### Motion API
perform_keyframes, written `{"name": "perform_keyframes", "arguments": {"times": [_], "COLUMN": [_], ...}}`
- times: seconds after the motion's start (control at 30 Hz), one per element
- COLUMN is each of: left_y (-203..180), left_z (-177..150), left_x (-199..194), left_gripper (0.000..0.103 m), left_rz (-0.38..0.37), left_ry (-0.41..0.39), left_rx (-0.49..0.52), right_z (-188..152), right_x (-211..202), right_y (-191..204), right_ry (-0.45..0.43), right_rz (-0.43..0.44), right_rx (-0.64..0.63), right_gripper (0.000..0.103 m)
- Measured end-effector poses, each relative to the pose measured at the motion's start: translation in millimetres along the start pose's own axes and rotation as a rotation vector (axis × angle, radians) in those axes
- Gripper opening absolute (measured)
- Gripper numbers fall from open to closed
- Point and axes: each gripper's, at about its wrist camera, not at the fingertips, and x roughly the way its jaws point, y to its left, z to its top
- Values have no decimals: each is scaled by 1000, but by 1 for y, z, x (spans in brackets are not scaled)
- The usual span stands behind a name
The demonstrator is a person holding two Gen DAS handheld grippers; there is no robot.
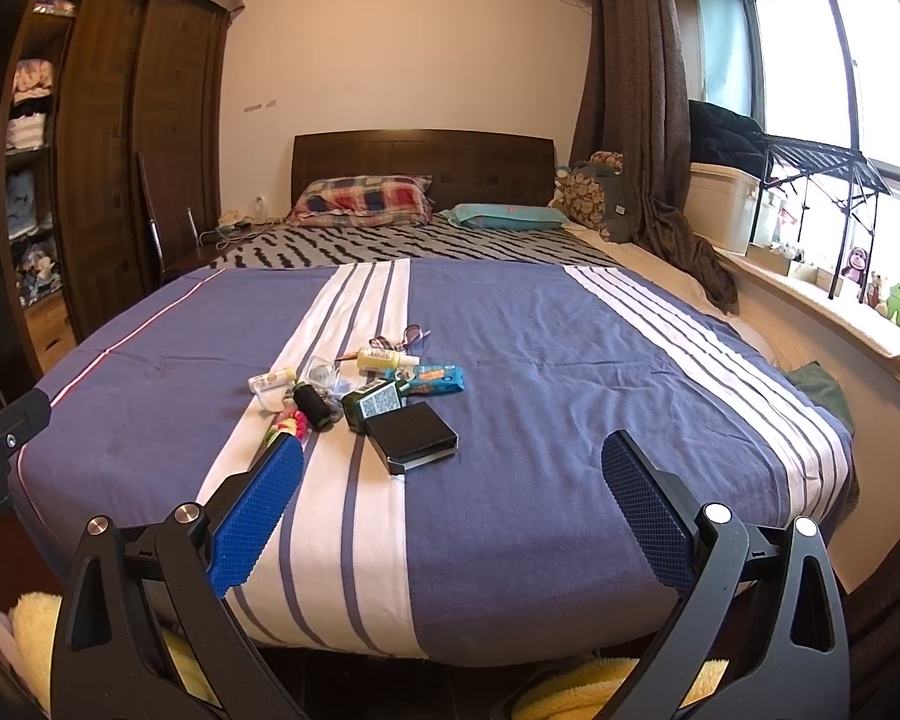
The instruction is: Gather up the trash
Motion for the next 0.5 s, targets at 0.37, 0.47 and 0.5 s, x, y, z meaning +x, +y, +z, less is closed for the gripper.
{"name": "perform_keyframes", "arguments": {"times": [0.37,0.47,0.5], "left_y": [6,3,2], "left_z": [-16,-21,-23], "left_x": [65,89,94], "left_gripper": [95,95,95], "left_rz": [-14,-30,-33], "left_ry": [115,156,164], "left_rx": [5,8,9], "right_z": [-17,-23,-24], "right_x": [67,93,104], "right_y": [-10,-7,-5], "right_ry": [112,146,161], "right_rz": [25,52,57], "right_rx": [21,13,6], "right_gripper": [100,100,100]}}
